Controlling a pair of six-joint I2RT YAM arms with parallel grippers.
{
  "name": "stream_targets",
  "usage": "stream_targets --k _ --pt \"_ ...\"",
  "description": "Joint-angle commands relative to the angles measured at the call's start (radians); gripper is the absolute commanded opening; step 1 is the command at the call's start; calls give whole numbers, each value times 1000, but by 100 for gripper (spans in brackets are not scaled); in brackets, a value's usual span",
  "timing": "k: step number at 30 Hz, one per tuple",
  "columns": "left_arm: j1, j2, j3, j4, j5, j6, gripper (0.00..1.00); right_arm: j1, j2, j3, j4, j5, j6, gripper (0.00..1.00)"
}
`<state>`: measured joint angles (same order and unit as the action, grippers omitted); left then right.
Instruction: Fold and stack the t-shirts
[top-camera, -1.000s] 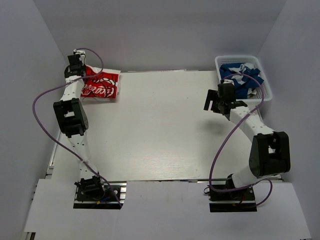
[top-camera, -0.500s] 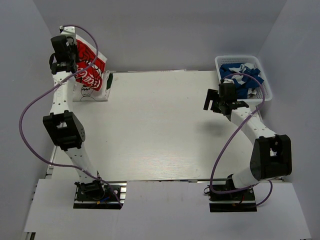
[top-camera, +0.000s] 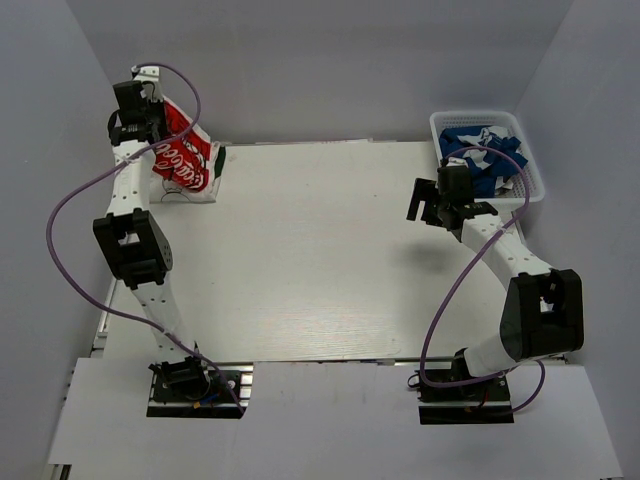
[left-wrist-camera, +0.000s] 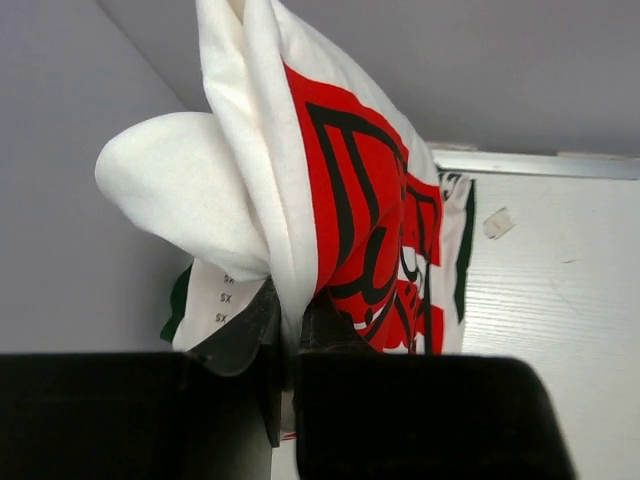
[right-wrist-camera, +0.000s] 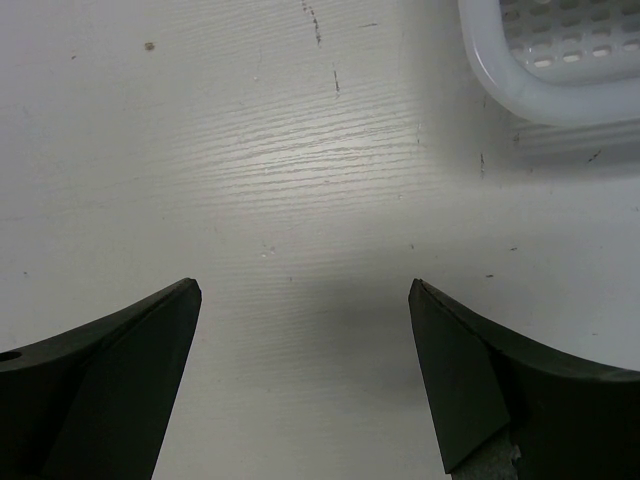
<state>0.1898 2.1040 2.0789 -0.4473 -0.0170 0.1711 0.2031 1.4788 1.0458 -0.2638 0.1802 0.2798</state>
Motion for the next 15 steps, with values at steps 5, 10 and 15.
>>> stream_targets --k 5,10,15 --pt "-3 -157 93 -16 178 -73 0 1 -28 8 17 -36 -1 90" --pt "-3 -183 115 -34 212 -104 0 -1 -32 0 15 -64 7 90" --pt "-3 -158 133 -54 163 -125 0 1 -23 2 12 -88 9 90"
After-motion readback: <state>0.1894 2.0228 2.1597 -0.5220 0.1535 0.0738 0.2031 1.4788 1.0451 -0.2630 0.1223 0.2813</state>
